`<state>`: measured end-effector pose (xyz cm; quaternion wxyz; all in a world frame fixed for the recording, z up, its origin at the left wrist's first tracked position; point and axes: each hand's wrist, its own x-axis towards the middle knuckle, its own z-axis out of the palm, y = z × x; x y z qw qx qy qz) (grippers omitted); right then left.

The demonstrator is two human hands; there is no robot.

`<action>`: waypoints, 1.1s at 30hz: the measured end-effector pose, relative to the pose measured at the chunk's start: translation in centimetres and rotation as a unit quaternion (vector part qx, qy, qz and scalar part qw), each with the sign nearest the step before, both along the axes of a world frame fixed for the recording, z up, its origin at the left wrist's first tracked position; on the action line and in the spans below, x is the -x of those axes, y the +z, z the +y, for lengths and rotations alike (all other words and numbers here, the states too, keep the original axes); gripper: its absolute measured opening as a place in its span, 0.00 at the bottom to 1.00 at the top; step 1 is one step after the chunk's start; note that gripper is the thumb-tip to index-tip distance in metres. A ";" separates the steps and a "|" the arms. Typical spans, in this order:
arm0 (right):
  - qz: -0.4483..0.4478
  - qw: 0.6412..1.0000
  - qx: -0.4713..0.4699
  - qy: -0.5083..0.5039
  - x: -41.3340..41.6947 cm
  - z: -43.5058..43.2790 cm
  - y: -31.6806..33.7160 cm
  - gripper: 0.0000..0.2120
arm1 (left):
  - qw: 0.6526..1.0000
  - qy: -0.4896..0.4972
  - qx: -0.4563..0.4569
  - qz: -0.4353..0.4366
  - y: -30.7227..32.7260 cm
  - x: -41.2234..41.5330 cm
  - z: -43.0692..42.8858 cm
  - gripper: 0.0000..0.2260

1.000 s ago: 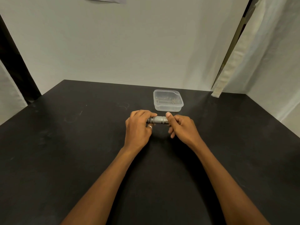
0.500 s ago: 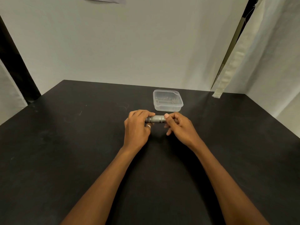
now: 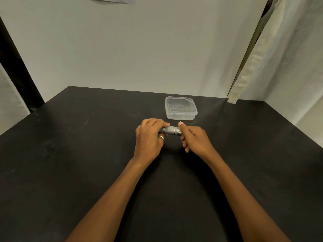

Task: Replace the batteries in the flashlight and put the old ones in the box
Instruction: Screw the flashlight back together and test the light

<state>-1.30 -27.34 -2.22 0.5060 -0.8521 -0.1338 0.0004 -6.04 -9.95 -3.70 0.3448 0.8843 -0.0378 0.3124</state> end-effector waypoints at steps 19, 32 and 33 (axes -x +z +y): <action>-0.042 0.978 -0.183 0.086 0.3 0.8 -0.3 0.11 | 0.998 0.044 0.048 -0.002 -0.7 -1.0 0.1 0.32; -0.262 0.960 -0.046 0.086 1.7 2.4 -1.2 0.24 | 0.763 -0.148 0.607 0.167 0.8 -1.9 1.3 0.11; -0.250 0.963 -0.040 0.095 1.7 2.4 -1.2 0.25 | 0.756 -0.147 0.617 0.165 0.8 -1.9 1.6 0.09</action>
